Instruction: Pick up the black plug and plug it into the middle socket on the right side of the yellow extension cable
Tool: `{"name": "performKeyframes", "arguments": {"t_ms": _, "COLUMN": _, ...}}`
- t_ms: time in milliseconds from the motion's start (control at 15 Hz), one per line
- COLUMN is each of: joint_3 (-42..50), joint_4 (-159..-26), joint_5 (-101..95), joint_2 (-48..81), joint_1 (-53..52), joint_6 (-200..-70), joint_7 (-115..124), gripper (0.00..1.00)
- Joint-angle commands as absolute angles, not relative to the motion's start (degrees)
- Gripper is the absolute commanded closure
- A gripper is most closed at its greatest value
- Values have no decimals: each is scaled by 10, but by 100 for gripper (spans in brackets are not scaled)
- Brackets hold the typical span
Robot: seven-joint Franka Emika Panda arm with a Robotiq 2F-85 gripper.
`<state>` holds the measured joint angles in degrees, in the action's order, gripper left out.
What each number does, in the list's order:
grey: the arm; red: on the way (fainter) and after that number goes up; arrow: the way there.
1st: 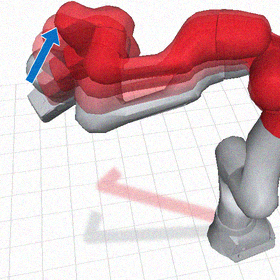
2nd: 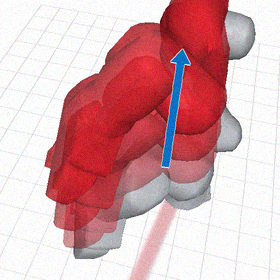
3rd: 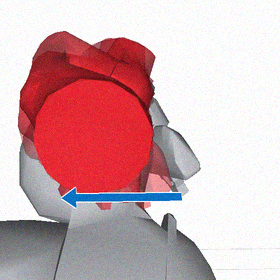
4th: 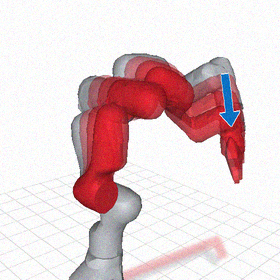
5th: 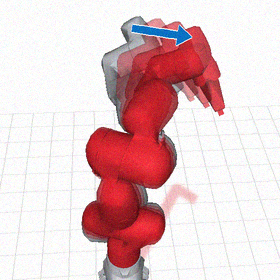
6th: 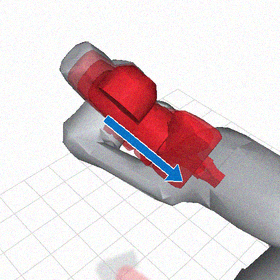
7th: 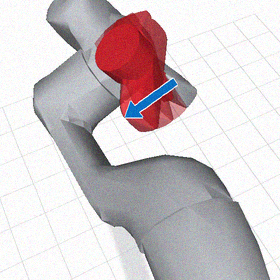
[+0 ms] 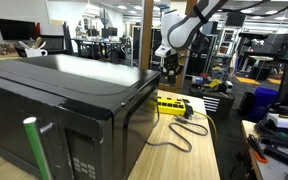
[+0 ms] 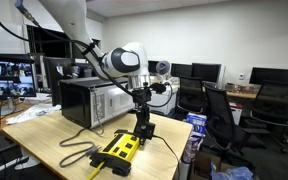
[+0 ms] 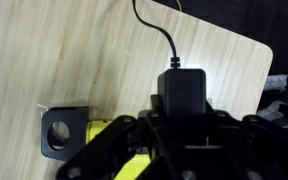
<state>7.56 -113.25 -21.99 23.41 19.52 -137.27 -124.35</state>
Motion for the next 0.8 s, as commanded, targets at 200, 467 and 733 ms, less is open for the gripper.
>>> {"name": "performKeyframes", "arguments": {"t_ms": 200, "joint_3": 72, "joint_4": -1174, "joint_5": -179, "joint_2": 210, "joint_1": 202, "joint_6": -1409, "joint_7": -1308, "gripper": 88}}
{"name": "performKeyframes", "arguments": {"t_ms": 467, "joint_3": 72, "joint_4": -1191, "joint_5": -163, "joint_2": 209, "joint_1": 200, "joint_6": -1427, "joint_7": -1306, "gripper": 88}}
{"name": "performKeyframes", "arguments": {"t_ms": 733, "joint_3": 71, "joint_4": -1207, "joint_5": -163, "joint_2": 205, "joint_1": 198, "joint_6": -1439, "joint_7": -1309, "gripper": 88}}
